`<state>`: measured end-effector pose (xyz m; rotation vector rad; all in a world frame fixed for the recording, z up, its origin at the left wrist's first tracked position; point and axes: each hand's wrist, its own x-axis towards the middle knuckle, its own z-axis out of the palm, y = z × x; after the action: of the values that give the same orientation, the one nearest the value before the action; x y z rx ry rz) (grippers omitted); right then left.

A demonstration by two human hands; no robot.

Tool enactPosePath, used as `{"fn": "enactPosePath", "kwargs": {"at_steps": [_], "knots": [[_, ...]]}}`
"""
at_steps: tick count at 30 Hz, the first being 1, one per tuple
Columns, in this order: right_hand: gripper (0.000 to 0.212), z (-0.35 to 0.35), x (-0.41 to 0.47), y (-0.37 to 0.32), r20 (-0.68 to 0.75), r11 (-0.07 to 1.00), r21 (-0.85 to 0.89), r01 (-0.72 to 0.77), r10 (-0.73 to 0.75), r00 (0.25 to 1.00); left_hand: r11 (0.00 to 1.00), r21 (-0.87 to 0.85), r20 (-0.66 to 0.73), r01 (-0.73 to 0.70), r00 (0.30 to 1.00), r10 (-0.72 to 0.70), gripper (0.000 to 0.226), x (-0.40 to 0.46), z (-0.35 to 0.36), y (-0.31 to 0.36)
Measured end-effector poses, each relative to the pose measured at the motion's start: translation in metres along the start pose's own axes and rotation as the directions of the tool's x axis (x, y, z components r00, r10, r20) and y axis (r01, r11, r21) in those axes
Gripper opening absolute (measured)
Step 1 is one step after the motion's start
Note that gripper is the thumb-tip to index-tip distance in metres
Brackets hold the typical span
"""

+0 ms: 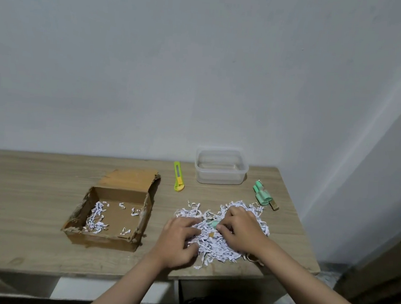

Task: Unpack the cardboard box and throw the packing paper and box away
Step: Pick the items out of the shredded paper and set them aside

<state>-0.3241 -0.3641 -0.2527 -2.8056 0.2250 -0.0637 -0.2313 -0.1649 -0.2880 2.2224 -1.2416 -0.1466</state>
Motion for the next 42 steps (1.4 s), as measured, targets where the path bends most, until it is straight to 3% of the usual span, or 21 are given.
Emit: {"fn": "enactPosePath", "kwargs": {"at_steps": [3,6,10,13,19,24,28,33,37,39,42], "knots": [[0.027,-0.004,0.012,-0.01,-0.059,0.999,0.041,-0.019,0.021,0.998,0.984,-0.16,-0.084,0.076,0.992,-0.09,0.038,-0.001,0.002,0.0],[0.022,-0.009,0.027,-0.022,-0.045,0.997,0.081,-0.002,0.006,0.999,0.974,-0.196,-0.147,0.115,0.978,-0.145,0.03,-0.001,0.004,0.003],[0.02,-0.017,0.04,-0.025,0.118,0.998,0.055,-0.038,0.031,0.992,0.981,-0.093,-0.124,0.169,0.976,-0.179,0.045,0.004,0.003,0.011],[0.018,-0.019,0.042,-0.021,0.192,0.999,0.022,-0.034,0.029,0.981,0.979,0.033,-0.101,0.204,0.975,-0.199,0.035,0.006,0.005,0.01],[0.027,-0.015,0.043,-0.011,0.271,0.993,-0.112,0.036,-0.004,0.962,0.966,0.089,-0.159,0.242,0.961,-0.226,0.026,0.002,0.011,0.01],[0.024,-0.008,0.044,-0.005,0.169,0.993,-0.117,-0.004,0.023,0.985,0.964,0.084,-0.18,0.25,0.956,-0.233,0.026,-0.001,0.015,0.007],[0.03,-0.001,0.046,0.001,0.053,0.984,-0.132,-0.123,0.131,0.99,0.964,0.082,-0.169,0.252,0.957,-0.236,0.026,-0.006,0.023,0.0],[0.041,-0.009,0.048,0.005,0.07,0.987,0.091,-0.134,0.128,0.989,0.97,0.122,-0.242,0.208,0.954,-0.175,0.021,-0.013,0.035,-0.008],[0.026,-0.011,0.06,-0.001,-0.036,0.957,0.263,-0.123,0.136,0.99,0.961,0.179,-0.307,0.209,0.94,-0.147,0.013,-0.012,0.038,-0.008],[0.021,-0.007,0.069,-0.007,-0.028,0.967,0.226,-0.113,0.122,0.992,0.96,0.193,-0.33,0.204,0.935,-0.132,0.013,-0.012,0.04,-0.009],[0.027,-0.003,0.08,-0.018,0.071,0.998,0.01,-0.061,0.06,0.996,0.963,0.183,-0.338,0.196,0.933,-0.126,0.016,-0.012,0.042,-0.012]]}}
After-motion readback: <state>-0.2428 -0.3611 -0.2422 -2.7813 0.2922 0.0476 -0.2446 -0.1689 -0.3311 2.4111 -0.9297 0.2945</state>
